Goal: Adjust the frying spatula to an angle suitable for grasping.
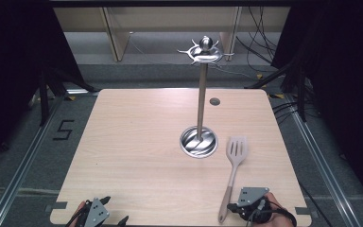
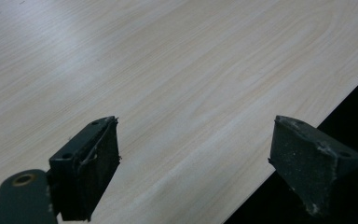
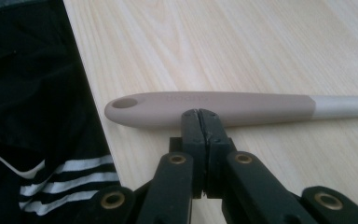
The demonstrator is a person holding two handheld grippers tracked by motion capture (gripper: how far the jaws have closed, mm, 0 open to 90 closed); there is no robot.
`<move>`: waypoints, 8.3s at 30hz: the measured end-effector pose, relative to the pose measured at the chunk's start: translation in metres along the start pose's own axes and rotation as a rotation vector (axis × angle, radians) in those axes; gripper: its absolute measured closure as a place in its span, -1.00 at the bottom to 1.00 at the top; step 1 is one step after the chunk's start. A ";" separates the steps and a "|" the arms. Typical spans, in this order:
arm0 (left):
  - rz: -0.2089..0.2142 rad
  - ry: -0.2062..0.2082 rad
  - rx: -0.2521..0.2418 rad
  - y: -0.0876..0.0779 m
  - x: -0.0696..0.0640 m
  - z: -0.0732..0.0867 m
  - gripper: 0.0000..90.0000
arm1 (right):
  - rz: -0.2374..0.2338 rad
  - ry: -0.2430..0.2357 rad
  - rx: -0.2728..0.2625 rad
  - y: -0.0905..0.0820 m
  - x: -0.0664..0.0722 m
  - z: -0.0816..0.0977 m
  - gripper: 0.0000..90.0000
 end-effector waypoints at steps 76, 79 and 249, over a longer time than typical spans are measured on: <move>-0.001 0.007 0.014 0.001 0.001 0.001 -0.67 | -0.050 -0.246 0.434 0.055 -0.075 -0.095 0.30; 0.001 0.000 0.014 0.000 0.001 0.002 -0.67 | -0.052 -0.276 0.500 0.056 -0.070 -0.099 0.36; 0.000 -0.042 -0.009 0.001 -0.003 0.001 -0.67 | 0.235 0.185 -0.538 -0.108 -0.098 -0.223 0.29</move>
Point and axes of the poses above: each handheld gripper's, and its own axes: y roughly forward along the jaws, z roughly out of its underside, x roughly to its left, the point moved 2 cm from there along y, roughly forward along the jaws, and after that the axes turned 6 degrees about y, right-handed, at the moved point
